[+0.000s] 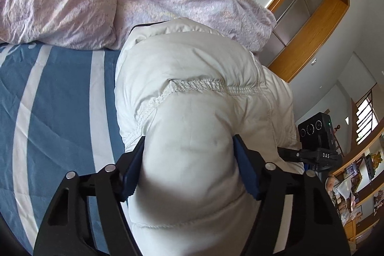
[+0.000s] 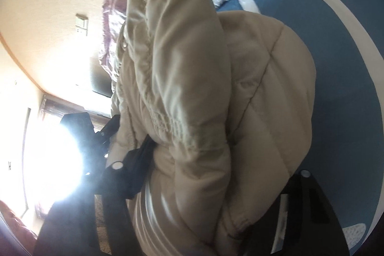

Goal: Fold large clothes

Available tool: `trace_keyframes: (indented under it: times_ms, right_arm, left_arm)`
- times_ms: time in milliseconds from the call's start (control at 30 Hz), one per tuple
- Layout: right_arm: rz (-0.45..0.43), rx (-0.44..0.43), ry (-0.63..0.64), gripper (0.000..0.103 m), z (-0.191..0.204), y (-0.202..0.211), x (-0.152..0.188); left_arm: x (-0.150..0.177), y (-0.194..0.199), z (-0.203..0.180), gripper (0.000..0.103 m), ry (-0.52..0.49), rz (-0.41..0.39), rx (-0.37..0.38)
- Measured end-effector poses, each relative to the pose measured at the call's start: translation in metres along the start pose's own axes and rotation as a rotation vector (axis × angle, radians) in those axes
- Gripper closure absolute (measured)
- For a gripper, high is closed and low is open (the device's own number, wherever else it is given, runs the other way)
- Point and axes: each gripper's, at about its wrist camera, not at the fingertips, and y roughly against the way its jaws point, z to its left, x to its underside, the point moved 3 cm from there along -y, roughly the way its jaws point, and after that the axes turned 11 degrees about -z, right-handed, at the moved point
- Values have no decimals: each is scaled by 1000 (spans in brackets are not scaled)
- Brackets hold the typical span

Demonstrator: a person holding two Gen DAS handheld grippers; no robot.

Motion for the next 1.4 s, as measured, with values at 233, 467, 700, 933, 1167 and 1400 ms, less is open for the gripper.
trace_keyframes:
  times_ms: [233,467,700,933,1167,1400]
  right_arm:
    - [15,-43,57,46,41,-44,-23]
    - [78,-66,75,46,64,-105,-39]
    - [91,-39,63,46,57,-149,-53]
    - [66,46,3,33,31,-164,-54]
    - [14,108,-23,18,12,-159,-41]
    - [-239,369,253,16,73,-93,-49]
  left_arm:
    - [-32,34,28,35,19,-95,-36]
    - [-60,56,75,35,37,-137,-126]
    - [-65,49,114,35,38,-128,-182]
    - [-59,30,125,25,-61,-110,-263]
    - [-56,16,124,16,-133,-95,-368]
    - [-54,59,79,17,-362,-200,-484]
